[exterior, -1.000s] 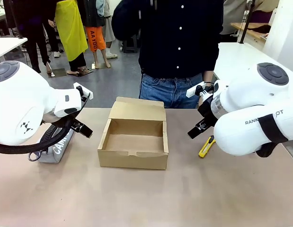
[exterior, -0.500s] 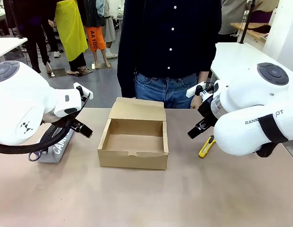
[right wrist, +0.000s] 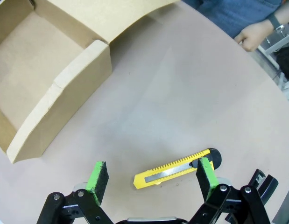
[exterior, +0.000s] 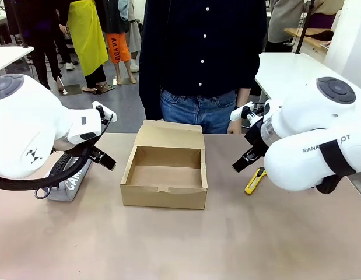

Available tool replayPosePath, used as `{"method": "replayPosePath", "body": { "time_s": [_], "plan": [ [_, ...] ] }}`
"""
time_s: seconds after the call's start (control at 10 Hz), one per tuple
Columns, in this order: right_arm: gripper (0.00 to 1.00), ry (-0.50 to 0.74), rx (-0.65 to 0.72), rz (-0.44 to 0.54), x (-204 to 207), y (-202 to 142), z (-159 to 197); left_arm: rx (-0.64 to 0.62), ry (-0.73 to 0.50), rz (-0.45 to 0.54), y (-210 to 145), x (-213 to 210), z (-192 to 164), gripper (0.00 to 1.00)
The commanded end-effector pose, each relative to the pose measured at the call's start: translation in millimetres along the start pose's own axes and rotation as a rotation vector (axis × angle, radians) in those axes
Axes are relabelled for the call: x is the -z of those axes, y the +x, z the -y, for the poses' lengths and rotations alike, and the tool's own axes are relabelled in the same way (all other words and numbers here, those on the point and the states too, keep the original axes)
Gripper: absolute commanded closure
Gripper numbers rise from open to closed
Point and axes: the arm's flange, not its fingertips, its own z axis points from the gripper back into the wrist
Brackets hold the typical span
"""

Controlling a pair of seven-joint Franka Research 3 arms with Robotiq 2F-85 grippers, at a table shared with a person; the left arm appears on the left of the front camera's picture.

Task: Pack the items into the box.
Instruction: Pick up the item specified by the human and place it in the Mailer Box.

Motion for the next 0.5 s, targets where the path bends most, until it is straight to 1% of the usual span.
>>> {"method": "replayPosePath", "body": {
  "time_s": [0.0,0.1,0.2,0.3,0.4],
  "plan": [
    [0.00,0.111,0.072,0.009,-32,-7,11,0.025,-0.161,-0.018,-3,-40,-18,0.00],
    [0.00,0.181,0.170,0.061,-60,-21,27,-0.064,-0.234,0.008,-7,-70,-35,0.00],
    [0.00,0.265,0.296,0.123,-94,-41,47,-0.166,-0.284,0.035,-16,-103,-56,0.00],
    [0.00,0.342,0.415,0.184,-129,-65,68,-0.296,-0.317,0.069,-28,-130,-80,0.00],
    [0.00,0.377,0.594,0.235,-161,-98,94,-0.449,-0.370,0.126,-47,-152,-114,0.00]
  ]
}}
